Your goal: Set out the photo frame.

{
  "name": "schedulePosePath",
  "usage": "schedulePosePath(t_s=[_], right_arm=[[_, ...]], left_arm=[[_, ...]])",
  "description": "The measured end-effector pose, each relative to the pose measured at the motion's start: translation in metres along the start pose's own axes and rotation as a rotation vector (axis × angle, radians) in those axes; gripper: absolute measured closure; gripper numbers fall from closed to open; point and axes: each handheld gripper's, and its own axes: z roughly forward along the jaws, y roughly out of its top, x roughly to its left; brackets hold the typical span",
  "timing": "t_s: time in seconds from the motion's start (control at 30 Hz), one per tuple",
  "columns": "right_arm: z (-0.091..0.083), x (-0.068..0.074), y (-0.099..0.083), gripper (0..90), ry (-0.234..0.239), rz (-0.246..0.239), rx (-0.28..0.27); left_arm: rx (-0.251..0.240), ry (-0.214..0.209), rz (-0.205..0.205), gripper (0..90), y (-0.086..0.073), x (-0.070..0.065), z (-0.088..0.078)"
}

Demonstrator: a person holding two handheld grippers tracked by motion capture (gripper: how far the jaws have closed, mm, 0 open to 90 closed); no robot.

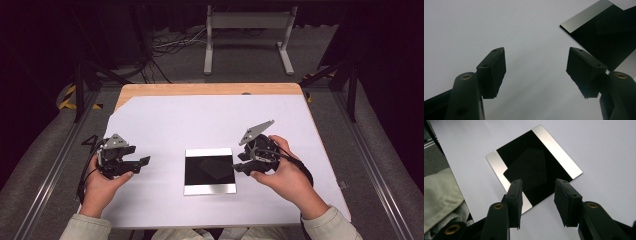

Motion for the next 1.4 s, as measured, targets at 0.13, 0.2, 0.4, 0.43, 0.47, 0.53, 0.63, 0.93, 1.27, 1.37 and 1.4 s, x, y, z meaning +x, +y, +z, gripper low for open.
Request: schedulePosePath(t_s=[0.13, 0.2, 0.4, 0.43, 0.47, 0.53, 0.63, 0.93, 1.27, 1.37, 1.4], right_arm=[[0.002, -0.006, 0.008, 53.2, 0.004, 0.002, -0.006], [0.002, -0.008, 0.012, 51.7, 0.011, 0.022, -0.019], [0.005, -0.016, 0.026, 52.2, 0.015, 0.038, -0.017], [0.006, -0.018, 0.028, 52.3, 0.023, 0.049, -0.015], [0.007, -0.019, 0.03, 52.7, 0.025, 0.049, -0.012], [0.012, -0.023, 0.034, 53.3, 0.025, 0.04, 0.008], [0.02, -0.028, 0.039, 52.8, 0.047, 0.062, 0.021], [0.044, -0.042, 0.049, 50.6, 0.114, 0.202, 0.075], [0.066, -0.051, 0.052, 53.1, 0.161, 0.277, 0.182], [0.071, -0.053, 0.051, 50.0, 0.163, 0.286, 0.201], [0.072, -0.053, 0.05, 49.6, 0.164, 0.295, 0.202]], left_arm=[[0.002, 0.002, -0.006, 32.5, -0.001, 0.0, 0.0], [0.001, 0.002, -0.009, 32.5, -0.001, 0.001, 0.0], [0.0, 0.006, -0.009, 32.5, -0.003, 0.001, -0.002], [0.006, 0.008, -0.009, 32.5, -0.003, 0.001, -0.003], [0.002, 0.013, -0.01, 32.5, -0.004, 0.001, -0.003], [0.005, 0.014, -0.02, 32.5, -0.007, 0.002, -0.005], [-0.001, 0.022, -0.029, 32.5, -0.009, 0.003, -0.008], [0.001, 0.019, -0.023, 32.3, -0.01, 0.004, -0.008], [0.0, 0.019, -0.029, 32.0, -0.01, 0.003, -0.008], [0.0, 0.021, -0.022, 32.0, -0.009, 0.003, -0.007], [0.001, 0.018, -0.023, 32.0, -0.009, 0.003, -0.006]])
